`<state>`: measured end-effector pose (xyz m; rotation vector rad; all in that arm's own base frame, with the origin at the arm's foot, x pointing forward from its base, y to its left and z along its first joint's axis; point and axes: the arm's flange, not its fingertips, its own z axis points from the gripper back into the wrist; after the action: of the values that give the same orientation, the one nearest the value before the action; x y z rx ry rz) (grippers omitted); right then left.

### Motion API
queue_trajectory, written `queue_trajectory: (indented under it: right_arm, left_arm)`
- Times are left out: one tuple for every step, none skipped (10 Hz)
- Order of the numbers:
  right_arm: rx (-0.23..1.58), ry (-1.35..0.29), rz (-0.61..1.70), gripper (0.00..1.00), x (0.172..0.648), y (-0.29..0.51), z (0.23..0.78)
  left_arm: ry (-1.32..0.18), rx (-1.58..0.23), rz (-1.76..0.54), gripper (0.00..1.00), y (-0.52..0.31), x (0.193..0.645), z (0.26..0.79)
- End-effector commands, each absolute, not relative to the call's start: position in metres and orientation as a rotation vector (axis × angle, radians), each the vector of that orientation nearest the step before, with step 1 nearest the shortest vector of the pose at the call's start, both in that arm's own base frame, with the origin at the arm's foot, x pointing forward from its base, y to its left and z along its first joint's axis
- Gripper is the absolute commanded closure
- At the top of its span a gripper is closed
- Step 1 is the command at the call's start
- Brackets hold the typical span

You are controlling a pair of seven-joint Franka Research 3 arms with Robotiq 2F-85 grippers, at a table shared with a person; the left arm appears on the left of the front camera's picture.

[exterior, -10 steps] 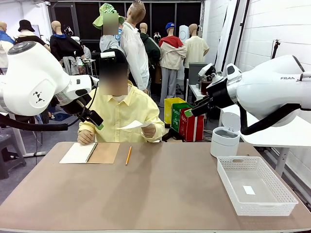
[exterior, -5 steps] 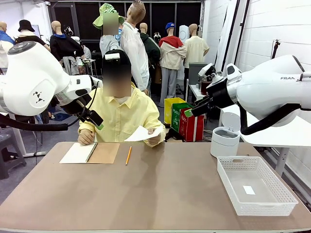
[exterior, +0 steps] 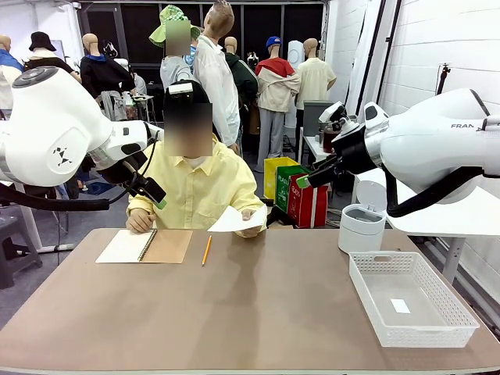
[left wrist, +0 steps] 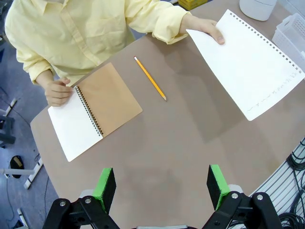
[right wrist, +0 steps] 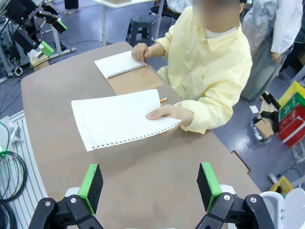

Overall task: Sort the paper based on its condition.
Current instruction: If a person hands you a paper, place it in the Organizing basket , and if it's crumpled, put it in the Trash can.

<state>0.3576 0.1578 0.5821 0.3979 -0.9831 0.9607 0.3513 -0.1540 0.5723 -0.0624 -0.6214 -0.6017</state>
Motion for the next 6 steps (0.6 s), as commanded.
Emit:
queue_trajectory:
  right_arm:
    - [0.398,-0.983,0.961,0.0,0.358,0.158,0.582]
    - [0.427,-0.924,0.889,0.0,0.363,0.158,0.579]
    - [0.442,-0.863,0.822,0.0,0.37,0.158,0.575]
    - [0.477,-0.801,0.749,0.0,0.377,0.157,0.569]
    - [0.498,-0.727,0.685,0.0,0.386,0.156,0.56]
    - [0.53,-0.668,0.636,0.0,0.394,0.155,0.551]
  left_arm:
    - [-0.623,-0.061,-0.602,0.0,-0.154,0.351,0.573]
    - [-0.623,-0.061,-0.602,0.0,-0.154,0.351,0.573]
    - [-0.623,-0.061,-0.602,0.0,-0.154,0.351,0.573]
    - [-0.623,-0.061,-0.602,0.0,-0.154,0.351,0.573]
    - [-0.623,-0.061,-0.602,0.0,-0.154,0.351,0.573]
    - [-0.623,-0.061,-0.602,0.0,-0.154,0.351,0.573]
